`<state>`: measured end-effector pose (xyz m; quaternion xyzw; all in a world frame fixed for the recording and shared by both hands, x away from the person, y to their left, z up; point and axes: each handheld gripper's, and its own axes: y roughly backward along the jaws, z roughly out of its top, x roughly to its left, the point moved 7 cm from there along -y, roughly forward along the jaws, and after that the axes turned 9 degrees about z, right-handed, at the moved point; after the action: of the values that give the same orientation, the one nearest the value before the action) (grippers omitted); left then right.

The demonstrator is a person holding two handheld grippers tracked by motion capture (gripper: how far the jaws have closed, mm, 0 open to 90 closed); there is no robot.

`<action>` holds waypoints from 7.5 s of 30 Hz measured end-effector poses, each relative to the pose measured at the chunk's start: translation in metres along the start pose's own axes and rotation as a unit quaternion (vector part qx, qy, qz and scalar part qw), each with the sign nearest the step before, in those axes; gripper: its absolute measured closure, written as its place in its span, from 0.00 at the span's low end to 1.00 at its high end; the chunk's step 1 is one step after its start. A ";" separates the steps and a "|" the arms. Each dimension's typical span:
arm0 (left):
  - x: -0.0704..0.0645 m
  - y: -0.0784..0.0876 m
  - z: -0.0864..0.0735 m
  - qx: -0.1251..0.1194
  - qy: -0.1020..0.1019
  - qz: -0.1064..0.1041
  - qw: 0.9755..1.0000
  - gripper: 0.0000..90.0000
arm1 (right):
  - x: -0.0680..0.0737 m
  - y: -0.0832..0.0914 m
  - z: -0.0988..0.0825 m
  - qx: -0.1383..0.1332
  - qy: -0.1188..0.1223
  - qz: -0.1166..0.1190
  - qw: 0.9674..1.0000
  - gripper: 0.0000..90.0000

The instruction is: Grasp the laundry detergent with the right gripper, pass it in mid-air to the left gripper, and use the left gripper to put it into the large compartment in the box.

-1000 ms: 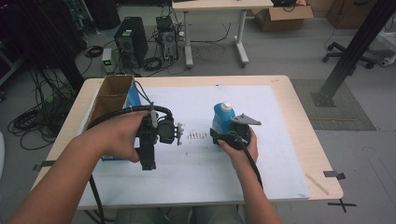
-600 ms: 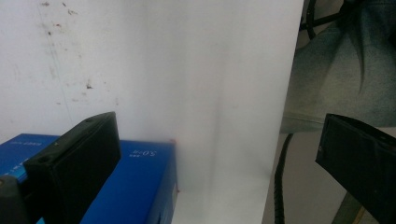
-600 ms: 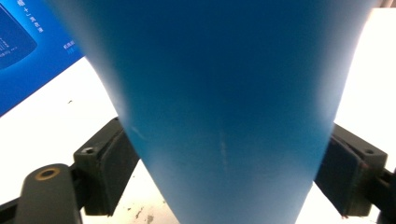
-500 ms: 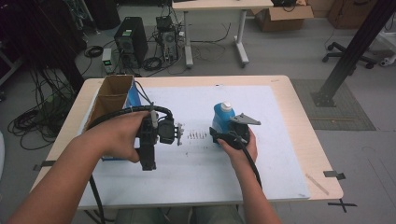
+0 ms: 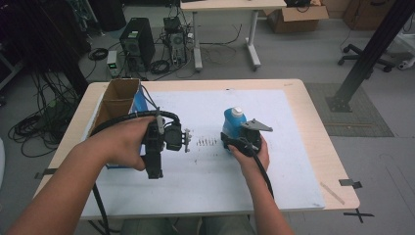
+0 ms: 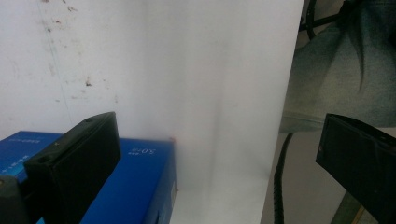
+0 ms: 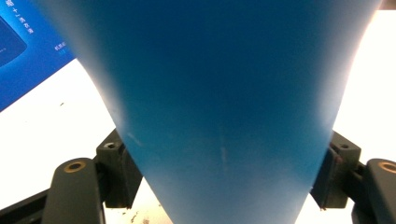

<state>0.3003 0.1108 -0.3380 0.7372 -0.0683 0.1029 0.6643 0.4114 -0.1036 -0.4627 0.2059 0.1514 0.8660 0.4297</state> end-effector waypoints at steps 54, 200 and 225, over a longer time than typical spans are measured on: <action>0.012 0.026 0.009 -0.020 0.003 0.008 1.000 0.00 | 0.050 0.072 0.046 0.025 0.192 0.202 0.960 0.50; 0.006 0.034 0.059 -0.036 -0.040 0.006 0.999 0.43 | 0.158 0.038 0.019 0.046 0.299 0.395 0.867 0.50; 0.006 0.046 0.063 -0.029 -0.046 0.007 0.998 0.44 | 0.157 0.051 0.024 0.041 0.269 0.406 0.872 0.27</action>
<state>0.2992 0.0434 -0.2985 0.7208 -0.1070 0.0716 0.6811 0.3028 -0.0046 -0.3835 0.0256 0.1993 0.9793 -0.0261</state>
